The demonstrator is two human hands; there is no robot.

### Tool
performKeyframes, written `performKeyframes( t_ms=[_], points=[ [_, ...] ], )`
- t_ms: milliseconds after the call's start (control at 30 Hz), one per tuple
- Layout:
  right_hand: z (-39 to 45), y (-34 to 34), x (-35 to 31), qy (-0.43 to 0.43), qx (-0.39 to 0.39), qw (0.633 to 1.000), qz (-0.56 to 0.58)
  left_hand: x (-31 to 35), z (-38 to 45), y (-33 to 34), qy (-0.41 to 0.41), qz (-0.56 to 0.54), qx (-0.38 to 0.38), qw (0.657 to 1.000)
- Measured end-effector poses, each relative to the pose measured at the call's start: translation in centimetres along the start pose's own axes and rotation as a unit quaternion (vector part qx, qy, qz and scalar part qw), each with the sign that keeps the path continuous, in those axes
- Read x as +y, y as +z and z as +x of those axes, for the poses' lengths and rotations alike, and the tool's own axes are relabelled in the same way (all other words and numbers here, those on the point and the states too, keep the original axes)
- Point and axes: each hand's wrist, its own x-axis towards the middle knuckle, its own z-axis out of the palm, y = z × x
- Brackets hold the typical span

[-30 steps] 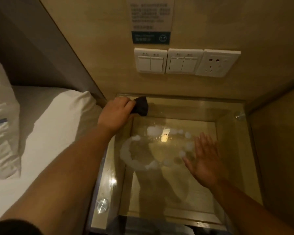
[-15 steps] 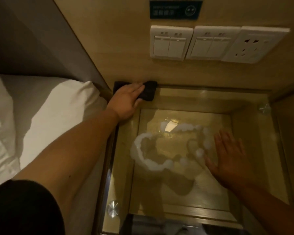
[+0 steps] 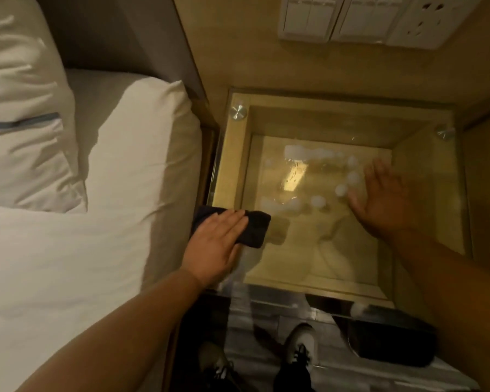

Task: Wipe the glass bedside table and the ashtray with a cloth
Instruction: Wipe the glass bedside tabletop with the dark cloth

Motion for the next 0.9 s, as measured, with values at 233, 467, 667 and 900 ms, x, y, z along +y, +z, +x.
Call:
performKeyframes(
  t_ms=[233, 467, 667, 900],
  points=[
    [0.2, -0.1, 0.2, -0.006, 0.010, 1.000, -0.009, 3.1, -7.2, 3.0, 0.001, 0.028, 0.029, 0.999],
    [0.1, 0.5, 0.6, -0.002, 0.002, 1.000, 0.018, 4.9, -10.3, 4.1, -0.006, -0.010, 0.079, 0.997],
    [-0.4, 0.1, 0.3, 0.001, 0.004, 0.999, 0.039, 7.7, -10.2, 0.6, -0.154, -0.194, 0.054, 0.967],
    [-0.9, -0.4, -0.3, 0.005, -0.002, 0.999, 0.032, 6.8, 0.0, -6.5, -0.226, -0.278, 0.152, 0.921]
  ],
)
